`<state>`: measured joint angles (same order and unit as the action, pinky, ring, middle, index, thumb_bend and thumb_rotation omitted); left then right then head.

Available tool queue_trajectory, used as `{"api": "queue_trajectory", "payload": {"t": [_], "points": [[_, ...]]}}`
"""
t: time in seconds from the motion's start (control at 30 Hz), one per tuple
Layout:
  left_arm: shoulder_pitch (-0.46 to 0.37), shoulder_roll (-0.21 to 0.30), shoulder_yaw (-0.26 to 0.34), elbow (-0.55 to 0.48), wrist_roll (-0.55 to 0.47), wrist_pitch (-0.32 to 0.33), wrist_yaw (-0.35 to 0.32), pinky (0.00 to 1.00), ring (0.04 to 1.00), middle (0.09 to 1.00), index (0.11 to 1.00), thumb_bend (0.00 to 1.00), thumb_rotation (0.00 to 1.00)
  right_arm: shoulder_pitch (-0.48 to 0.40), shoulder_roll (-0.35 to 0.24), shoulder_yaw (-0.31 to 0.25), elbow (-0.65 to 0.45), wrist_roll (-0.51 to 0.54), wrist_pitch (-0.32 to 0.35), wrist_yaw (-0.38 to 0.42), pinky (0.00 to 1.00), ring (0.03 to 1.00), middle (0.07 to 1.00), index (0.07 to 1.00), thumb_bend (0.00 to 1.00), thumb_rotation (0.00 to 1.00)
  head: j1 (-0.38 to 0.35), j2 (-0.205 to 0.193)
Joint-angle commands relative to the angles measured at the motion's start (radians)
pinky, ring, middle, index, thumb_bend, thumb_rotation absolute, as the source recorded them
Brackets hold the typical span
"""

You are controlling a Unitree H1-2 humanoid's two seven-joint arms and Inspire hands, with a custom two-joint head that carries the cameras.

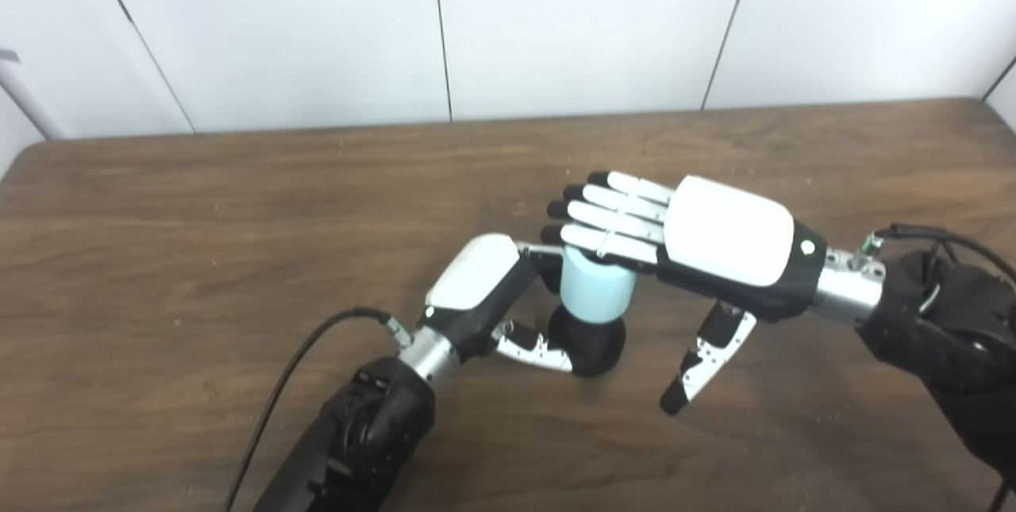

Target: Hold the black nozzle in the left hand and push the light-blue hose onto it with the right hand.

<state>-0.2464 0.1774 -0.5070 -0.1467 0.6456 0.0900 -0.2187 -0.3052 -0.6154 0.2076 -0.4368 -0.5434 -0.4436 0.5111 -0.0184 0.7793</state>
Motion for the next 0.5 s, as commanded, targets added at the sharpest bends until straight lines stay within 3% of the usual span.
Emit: {"api": "queue_trajectory", "payload": {"t": [0.0,0.47], "points": [[0.031,0.034,-0.018,0.033,0.044,0.056,-0.072,0.77,0.586,0.507,0.467,0.52,0.0,-0.005,-0.016,0.01,0.003,-0.003,-0.016,0.002,1.0,1.0,1.0,1.0,0.81,0.6,-0.001,0.001],[0.032,0.035,-0.018,0.026,0.041,0.061,-0.076,0.78,0.589,0.501,0.472,0.52,0.0,0.003,-0.017,0.024,0.016,-0.007,-0.02,-0.01,1.0,1.0,1.0,1.0,0.81,0.59,-0.001,0.004]]}}
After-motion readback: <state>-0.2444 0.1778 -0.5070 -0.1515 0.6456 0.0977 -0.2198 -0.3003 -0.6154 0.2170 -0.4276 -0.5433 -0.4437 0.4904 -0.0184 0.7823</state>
